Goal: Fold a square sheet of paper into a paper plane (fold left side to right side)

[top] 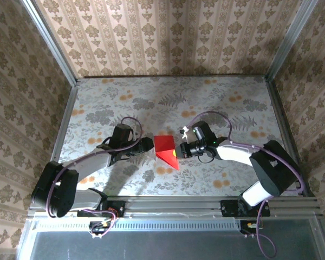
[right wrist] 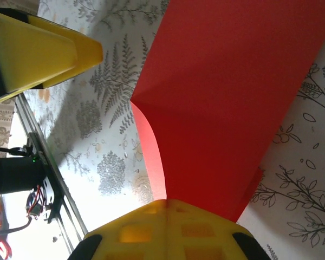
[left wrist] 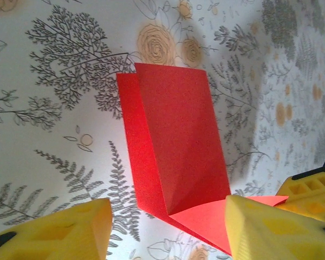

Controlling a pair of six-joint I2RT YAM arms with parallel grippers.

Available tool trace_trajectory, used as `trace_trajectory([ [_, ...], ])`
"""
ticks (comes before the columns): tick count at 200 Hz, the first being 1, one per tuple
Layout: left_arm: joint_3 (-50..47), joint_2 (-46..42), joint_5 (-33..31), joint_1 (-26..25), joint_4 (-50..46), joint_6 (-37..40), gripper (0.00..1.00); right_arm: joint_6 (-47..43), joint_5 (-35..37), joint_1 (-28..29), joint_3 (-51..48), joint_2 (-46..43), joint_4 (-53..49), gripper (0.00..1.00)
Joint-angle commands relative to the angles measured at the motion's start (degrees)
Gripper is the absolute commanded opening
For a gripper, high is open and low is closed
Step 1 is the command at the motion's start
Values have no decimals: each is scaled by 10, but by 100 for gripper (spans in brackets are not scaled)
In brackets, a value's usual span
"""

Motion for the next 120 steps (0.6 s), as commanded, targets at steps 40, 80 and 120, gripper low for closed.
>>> trace_trajectory([
  [40, 23, 21, 49, 2, 19, -21, 62, 20, 13, -6, -23, -31, 29, 1],
  [80, 44, 82, 82, 1, 55, -26, 61, 29, 11, -7, -28, -37, 41, 2],
  [120, 65, 136, 99, 1, 86, -30, 51, 32, 10, -7, -31, -34, 46, 1],
])
